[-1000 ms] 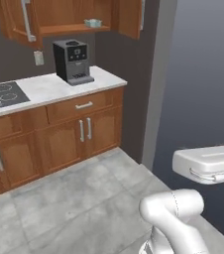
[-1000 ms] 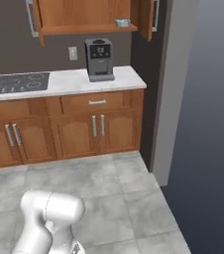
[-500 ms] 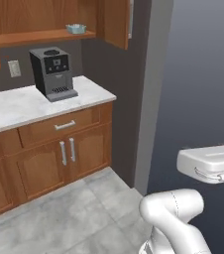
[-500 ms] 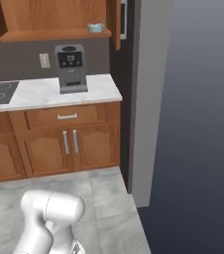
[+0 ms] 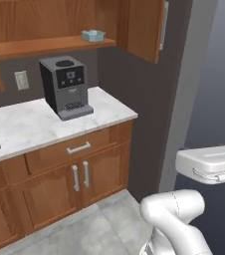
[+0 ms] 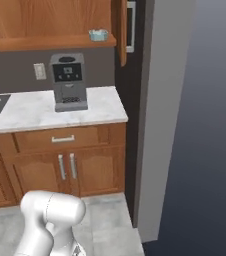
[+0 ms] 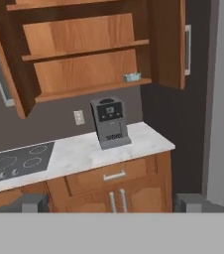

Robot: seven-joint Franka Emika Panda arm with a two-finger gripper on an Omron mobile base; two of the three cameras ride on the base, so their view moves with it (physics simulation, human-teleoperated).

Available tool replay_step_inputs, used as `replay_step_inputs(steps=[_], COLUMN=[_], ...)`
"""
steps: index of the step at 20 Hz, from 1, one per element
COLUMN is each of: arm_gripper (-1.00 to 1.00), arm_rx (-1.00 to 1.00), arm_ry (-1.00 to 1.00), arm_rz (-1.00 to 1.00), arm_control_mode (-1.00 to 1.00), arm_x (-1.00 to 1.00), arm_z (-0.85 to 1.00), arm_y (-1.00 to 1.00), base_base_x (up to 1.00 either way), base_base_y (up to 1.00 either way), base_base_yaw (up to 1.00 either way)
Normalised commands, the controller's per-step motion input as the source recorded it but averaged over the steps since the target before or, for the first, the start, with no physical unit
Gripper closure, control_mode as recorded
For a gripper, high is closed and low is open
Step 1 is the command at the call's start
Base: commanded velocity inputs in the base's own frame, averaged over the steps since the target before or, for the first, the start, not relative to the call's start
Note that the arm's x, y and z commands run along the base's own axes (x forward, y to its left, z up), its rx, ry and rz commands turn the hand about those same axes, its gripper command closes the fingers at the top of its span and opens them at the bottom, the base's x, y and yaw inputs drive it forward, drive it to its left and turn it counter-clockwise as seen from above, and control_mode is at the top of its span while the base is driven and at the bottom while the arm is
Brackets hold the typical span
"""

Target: Retrieve the tupperware and aluminum foil from the cabinet and place them on the dining counter near the plate with squash and sweet potato to prepare for storing leftovers.

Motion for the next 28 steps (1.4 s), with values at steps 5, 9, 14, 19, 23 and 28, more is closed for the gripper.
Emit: replay_step_inputs(steps=[5,9,14,19,23,28], arm_gripper=[-1.0,-1.0,-1.0,-1.0,-1.0,-1.0], arm_rx=[0.0,0.0,0.0,0.0,0.0,0.0], arm_ry=[0.0,0.0,0.0,0.0,0.0,0.14], arm_rz=[0.0,0.0,0.0,0.0,0.0,0.02], arm_control_mode=[1.0,1.0,1.0,1.0,1.0,-1.0], arm_x=[0.0,0.0,0.0,0.0,0.0,0.5], arm_z=[0.0,0.0,0.0,0.0,0.0,0.21], arm_y=[0.0,0.0,0.0,0.0,0.0,-0.2], base_base_x=[1.0,1.0,1.0,1.0,0.94,0.15], base_base_y=[-0.12,-0.09,0.0,-0.02,-0.18,-0.06], base_base_yaw=[0.05,0.05,0.06,0.05,0.02,0.0])
